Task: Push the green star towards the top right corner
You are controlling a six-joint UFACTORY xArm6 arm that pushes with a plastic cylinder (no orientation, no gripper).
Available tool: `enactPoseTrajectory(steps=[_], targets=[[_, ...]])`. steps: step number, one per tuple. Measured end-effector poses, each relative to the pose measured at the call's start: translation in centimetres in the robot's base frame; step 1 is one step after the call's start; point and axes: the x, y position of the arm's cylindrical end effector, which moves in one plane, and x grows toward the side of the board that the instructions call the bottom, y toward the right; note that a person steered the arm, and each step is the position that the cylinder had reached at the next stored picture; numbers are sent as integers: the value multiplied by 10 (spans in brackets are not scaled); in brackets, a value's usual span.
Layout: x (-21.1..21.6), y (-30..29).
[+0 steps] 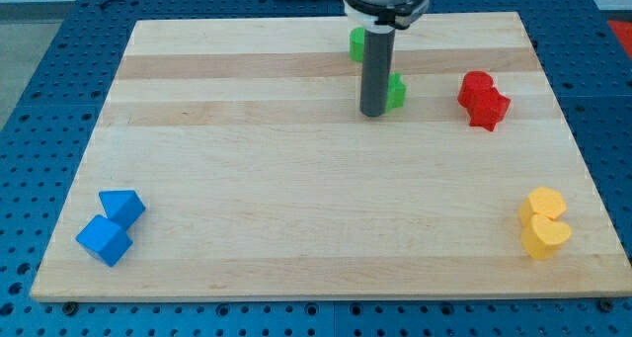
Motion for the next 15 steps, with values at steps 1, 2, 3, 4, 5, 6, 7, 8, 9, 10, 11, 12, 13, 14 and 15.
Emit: enactPoseTrajectory(steps=[1,2,3,4,5,6,7,8,9,10,11,12,13,14,15], targets=[[-28,32],[-44,49],[-29,41],[-23,42],[-46,56],[-81,69],[-109,86],[-110,88],[-110,70],[-116,63],[-134,71],[-145,86],[-146,99],[-146,100],[-129,87]])
